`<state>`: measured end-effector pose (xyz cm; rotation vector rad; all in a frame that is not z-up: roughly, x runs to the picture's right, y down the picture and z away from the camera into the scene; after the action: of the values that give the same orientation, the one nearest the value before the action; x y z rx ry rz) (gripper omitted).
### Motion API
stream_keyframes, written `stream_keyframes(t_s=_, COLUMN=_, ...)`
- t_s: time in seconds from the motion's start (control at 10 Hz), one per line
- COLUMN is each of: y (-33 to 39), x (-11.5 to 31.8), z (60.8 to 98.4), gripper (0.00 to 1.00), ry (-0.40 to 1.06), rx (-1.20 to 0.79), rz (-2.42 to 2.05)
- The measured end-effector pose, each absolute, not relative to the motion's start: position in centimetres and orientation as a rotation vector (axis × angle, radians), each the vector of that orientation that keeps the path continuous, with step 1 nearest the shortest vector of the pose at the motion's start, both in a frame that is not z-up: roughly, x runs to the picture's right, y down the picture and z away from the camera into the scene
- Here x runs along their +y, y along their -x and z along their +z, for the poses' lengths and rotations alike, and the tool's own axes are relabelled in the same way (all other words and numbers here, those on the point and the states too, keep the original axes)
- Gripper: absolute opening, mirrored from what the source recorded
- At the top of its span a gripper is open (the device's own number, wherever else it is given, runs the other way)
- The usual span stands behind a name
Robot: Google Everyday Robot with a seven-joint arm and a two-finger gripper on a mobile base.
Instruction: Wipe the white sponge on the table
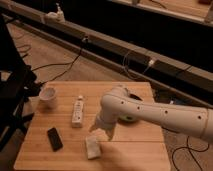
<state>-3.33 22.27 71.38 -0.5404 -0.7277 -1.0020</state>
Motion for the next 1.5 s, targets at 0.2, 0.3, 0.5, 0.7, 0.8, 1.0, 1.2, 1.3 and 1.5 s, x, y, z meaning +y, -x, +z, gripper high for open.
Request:
stream_keyframes(t_s=0.2, y=6.7, x=23.1, z=71.3, gripper=0.65, ry=0.529, rx=-0.815, rz=-1.029)
stream_keyframes(t_s=0.3, y=6.6, x=23.1, z=71.3, gripper=0.65, ry=0.529, rx=-0.813, rz=-1.026)
stream_keyframes(t_s=0.5, y=6.7, x=23.0, z=71.3, gripper=0.65, ry=0.528, rx=-0.813, rz=-1.027)
stream_keyframes(t_s=0.7, y=6.4, x=23.5, z=71.7, gripper=0.65, ry=0.539, rx=-0.816, rz=-1.02)
stream_keyframes(t_s=0.8, y=6.5, x=24.1, z=72.1, gripper=0.65, ry=0.553, rx=-0.826, rz=-1.013)
stream_keyframes(t_s=1.0, y=6.3, x=25.1, z=73.0, gripper=0.65, ry=0.578, rx=-0.837, rz=-0.99)
stream_keyframes(t_s=1.2, y=5.6, x=26.3, z=74.0, gripper=0.65, ry=0.63, rx=-0.828, rz=-0.974)
stream_keyframes(t_s=1.3, y=5.5, x=26.9, z=74.4, gripper=0.65, ry=0.655, rx=-0.824, rz=-0.972)
stream_keyframes(t_s=1.5, y=5.2, x=28.0, z=75.3, gripper=0.65, ry=0.698, rx=-0.819, rz=-0.962)
